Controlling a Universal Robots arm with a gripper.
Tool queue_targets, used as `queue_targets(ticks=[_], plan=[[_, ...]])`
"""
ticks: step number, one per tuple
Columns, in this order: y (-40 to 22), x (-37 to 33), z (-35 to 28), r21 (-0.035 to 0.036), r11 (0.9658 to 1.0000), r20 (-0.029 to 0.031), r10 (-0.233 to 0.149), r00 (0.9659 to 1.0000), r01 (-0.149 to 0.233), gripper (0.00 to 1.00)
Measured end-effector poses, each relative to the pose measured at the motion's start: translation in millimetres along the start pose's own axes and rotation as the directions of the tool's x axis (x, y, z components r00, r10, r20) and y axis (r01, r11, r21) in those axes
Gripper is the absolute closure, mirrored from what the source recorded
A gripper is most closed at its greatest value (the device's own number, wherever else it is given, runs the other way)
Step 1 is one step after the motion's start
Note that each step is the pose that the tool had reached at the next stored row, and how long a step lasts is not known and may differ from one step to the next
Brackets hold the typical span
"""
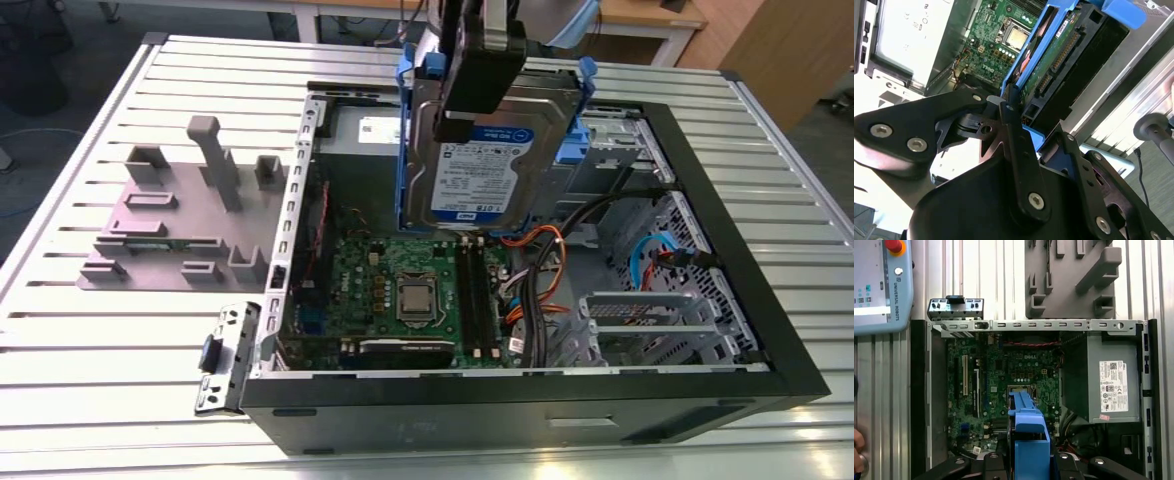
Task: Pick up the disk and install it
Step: 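Pick up the disk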
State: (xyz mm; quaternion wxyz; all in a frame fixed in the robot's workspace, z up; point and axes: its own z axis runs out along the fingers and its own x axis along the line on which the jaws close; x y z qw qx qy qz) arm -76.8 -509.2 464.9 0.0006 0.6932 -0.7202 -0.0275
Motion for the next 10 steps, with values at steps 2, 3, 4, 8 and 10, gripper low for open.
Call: queue_targets(ticks=[2, 3, 4, 8, 10], plan=[[-0.6, 0.2, 0.1, 0.0000, 1.0000, 0.0000, 0.000, 1.0000, 0.000, 0.64], [-1.0, 0.3, 0.1, 0.0000, 1.0000, 0.0000, 0.000, 1.0000, 0.000, 0.64], [-1.3, 0.5, 0.2, 0.0000, 1.0000, 0.0000, 0.000, 1.0000, 0.000, 0.64], [-3.2, 0.9, 0.3, -0.0001, 1.0000, -0.0002, 0.000, 1.0000, 0.000, 0.64], [-4.6, 1.0, 0.4, -0.0001, 1.0000, -0.0001, 0.000, 1.0000, 0.000, 0.64]])
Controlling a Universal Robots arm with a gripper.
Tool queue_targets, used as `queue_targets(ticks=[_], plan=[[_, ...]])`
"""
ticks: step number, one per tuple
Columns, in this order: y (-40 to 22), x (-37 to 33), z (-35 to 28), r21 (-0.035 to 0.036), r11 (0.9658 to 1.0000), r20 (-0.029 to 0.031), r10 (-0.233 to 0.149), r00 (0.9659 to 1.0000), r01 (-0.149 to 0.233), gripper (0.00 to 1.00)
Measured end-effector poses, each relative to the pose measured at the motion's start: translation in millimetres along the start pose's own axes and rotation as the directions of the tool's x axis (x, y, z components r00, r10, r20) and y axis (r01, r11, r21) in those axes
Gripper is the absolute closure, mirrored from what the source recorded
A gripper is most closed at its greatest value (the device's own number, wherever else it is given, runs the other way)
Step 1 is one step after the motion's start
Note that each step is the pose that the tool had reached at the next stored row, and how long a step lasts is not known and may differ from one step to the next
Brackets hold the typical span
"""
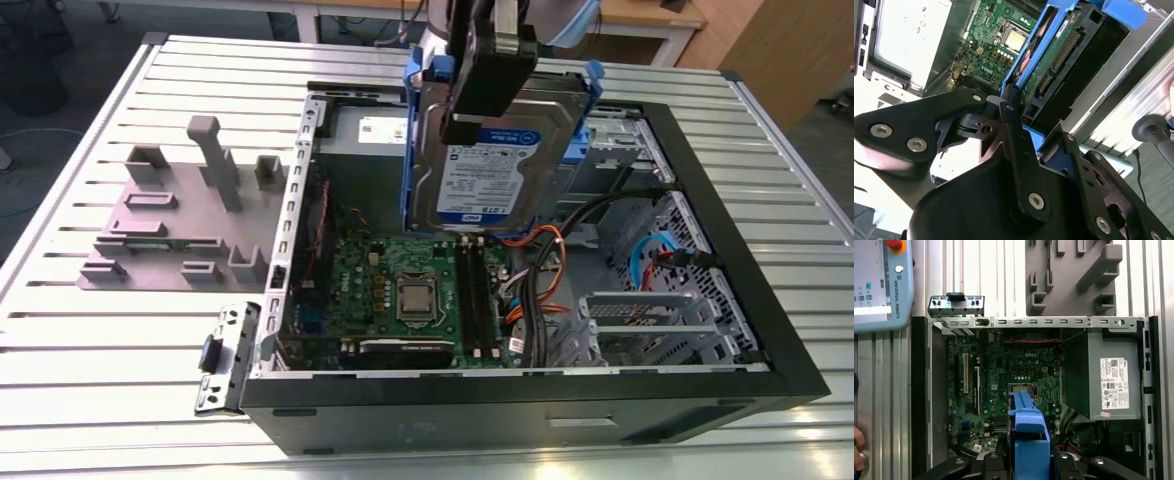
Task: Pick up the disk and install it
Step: 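Pick up the disk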
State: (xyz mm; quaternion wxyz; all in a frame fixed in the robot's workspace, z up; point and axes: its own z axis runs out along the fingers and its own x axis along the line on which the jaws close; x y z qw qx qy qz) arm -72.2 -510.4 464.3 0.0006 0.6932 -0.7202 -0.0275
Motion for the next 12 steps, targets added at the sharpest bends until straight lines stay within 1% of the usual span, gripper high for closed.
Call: queue_targets(ticks=[12], plan=[[-9.6, 0.5, 0.7, 0.0000, 1.0000, 0.0001, 0.000, 1.0000, 0.000, 0.64]])
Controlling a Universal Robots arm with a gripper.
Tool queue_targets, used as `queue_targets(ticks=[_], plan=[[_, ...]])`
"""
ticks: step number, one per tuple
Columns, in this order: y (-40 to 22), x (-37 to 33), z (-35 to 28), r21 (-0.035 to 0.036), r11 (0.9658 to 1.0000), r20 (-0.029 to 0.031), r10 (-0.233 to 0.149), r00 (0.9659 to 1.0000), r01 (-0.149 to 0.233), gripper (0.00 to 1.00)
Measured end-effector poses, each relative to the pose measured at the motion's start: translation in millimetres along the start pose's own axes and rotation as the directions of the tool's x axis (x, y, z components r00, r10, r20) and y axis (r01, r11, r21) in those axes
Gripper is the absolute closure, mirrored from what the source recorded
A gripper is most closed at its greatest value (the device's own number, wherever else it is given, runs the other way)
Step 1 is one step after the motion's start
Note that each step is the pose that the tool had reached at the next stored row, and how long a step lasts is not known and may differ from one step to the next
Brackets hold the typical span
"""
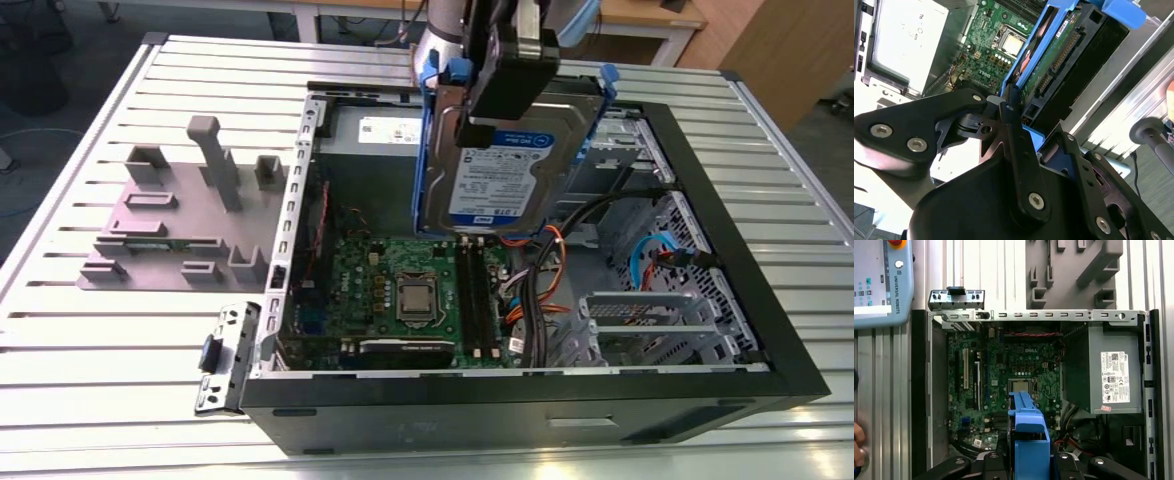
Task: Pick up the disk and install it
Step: 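Pick up the disk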
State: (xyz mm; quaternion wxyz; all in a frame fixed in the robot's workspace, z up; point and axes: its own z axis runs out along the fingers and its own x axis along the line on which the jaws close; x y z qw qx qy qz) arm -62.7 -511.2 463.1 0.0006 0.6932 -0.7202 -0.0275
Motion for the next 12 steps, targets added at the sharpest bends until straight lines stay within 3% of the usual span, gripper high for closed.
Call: queue_targets(ticks=[12], plan=[[-7.0, 0.5, 0.6, 0.0000, 1.0000, 0.0000, 0.000, 1.0000, 0.000, 0.64]])
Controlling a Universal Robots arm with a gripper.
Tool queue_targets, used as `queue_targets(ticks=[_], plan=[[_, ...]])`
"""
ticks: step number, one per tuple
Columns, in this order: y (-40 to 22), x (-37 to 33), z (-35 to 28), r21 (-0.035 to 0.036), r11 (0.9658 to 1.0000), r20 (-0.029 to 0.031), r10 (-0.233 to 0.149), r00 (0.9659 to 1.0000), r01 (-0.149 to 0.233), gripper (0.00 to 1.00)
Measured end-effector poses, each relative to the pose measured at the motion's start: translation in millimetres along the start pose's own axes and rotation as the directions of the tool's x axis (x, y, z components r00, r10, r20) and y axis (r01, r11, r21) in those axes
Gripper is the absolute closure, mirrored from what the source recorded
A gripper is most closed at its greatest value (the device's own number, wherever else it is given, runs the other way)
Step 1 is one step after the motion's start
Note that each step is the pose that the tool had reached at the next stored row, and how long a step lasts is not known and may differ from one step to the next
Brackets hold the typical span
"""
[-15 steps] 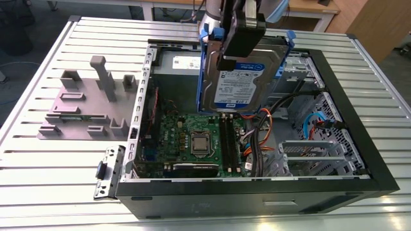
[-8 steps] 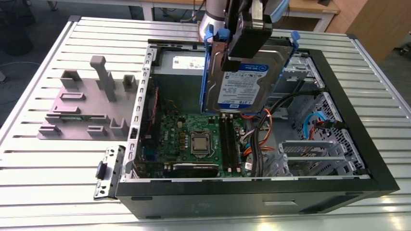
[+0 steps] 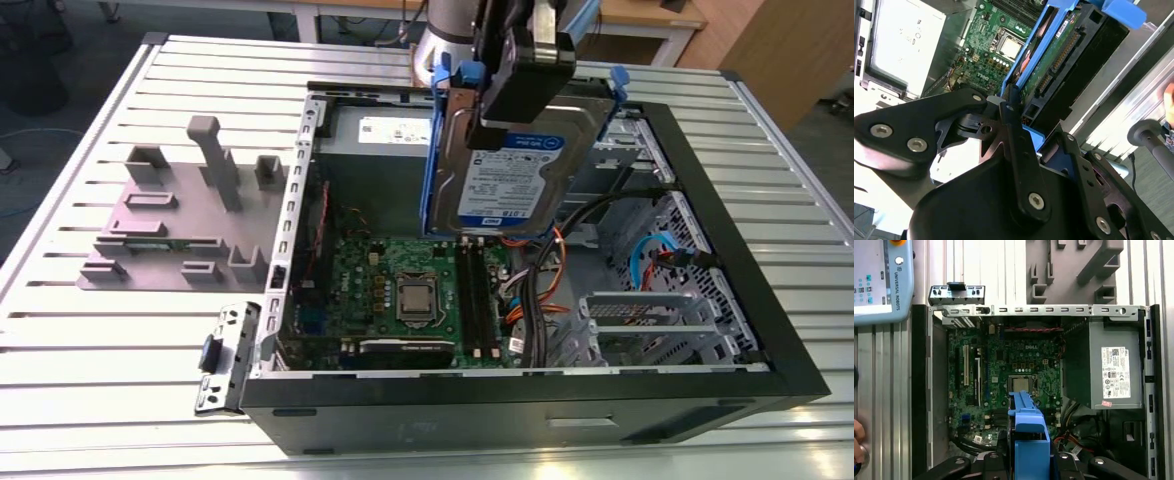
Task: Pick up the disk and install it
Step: 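Pick up the disk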
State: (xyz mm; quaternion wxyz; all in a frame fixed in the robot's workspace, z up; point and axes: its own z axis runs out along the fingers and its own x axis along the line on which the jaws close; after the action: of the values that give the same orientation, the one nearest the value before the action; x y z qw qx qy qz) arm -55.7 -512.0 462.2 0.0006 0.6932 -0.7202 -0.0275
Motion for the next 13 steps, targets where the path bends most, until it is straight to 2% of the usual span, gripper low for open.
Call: queue_targets(ticks=[13], plan=[[-6.5, 0.8, 0.6, 0.0000, 1.0000, 0.0000, 0.000, 1.0000, 0.000, 0.64]])
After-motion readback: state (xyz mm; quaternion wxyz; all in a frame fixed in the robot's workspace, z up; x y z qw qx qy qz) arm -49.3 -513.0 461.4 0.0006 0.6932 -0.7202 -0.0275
